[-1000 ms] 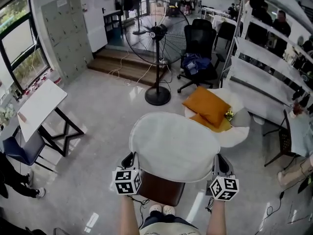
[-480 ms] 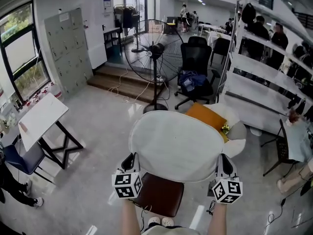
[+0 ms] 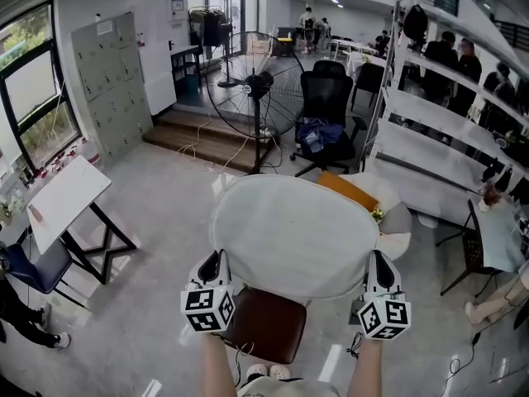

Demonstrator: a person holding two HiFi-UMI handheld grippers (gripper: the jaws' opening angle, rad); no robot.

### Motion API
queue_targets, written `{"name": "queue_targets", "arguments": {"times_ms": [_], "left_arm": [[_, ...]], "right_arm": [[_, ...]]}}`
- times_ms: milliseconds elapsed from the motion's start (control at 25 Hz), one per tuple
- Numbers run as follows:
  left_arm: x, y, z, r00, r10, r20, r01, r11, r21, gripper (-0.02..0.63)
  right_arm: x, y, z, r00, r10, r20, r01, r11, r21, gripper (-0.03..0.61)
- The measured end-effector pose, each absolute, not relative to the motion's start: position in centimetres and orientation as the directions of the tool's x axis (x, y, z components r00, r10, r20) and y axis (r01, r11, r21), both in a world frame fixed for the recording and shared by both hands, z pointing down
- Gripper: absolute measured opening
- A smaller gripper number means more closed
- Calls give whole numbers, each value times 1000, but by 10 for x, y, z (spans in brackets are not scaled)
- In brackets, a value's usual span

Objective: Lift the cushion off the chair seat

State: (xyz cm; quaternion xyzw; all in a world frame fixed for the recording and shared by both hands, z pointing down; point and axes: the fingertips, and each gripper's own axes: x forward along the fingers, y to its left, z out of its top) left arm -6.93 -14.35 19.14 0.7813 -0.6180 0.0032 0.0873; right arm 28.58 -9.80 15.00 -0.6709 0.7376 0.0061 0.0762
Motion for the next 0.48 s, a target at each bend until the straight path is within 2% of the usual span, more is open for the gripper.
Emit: {"name": "queue_targets", "arguments": {"times_ms": [480], "left_arm": [[-71, -140, 185, 240, -963, 120, -967, -226, 115, 41]], "right_arm": [[284, -94, 145, -86, -989, -117, -992, 96, -84, 25]]}}
